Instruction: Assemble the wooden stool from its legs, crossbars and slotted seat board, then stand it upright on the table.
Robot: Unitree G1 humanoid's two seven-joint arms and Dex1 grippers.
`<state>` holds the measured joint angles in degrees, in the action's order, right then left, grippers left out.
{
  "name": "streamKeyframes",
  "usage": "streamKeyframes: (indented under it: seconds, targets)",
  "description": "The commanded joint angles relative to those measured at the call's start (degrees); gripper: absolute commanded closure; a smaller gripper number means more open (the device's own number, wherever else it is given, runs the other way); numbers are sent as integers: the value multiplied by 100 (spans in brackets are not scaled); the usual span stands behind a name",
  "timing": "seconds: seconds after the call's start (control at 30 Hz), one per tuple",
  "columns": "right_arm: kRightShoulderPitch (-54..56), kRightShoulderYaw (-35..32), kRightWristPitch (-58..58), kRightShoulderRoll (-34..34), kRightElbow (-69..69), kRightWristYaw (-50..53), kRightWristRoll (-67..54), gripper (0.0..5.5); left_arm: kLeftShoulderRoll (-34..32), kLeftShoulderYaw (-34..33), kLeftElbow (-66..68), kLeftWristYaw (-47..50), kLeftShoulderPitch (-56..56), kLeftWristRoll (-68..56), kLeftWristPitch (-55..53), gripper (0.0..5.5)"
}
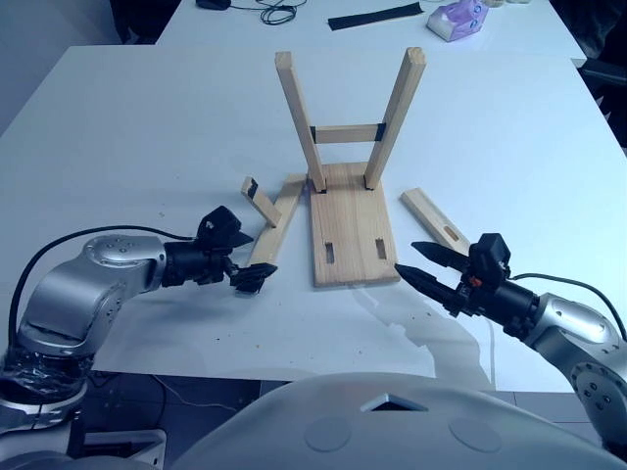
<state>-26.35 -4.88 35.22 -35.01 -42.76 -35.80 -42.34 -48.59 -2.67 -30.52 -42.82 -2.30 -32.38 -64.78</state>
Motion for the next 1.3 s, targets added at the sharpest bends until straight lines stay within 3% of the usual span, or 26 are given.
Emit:
streamKeyframes:
  seconds: [0.03, 0.33, 0.57, 0.73, 0.97, 1.3]
  targets:
    - [-33, -71, -27, -45, -110, 19, 13, 259, 421, -248, -153, 675, 184, -78, -680, 110]
    - [49, -39, 45, -106, -113, -6, -29, 259, 1038, -87, -442, 1299, 204, -118, -1116, 110]
    - [103, -14, 70, -157, -70, -22, -36, 259, 915, 307, -252, 1362, -191, 150, -740, 110]
    - [108, -26, 63, -161, -55, -8, -32, 259, 608, 592, -96, 1151, -549, 291, -368, 171]
    - [79, 16, 21, -118, -49, 48, 34, 259, 743, 582, 414, 1175, -624, 370, 100, 271]
    - [164, 57, -49, -40, 52, 118, 127, 259, 986, 608, 1031, 1281, -206, 513, 525, 337]
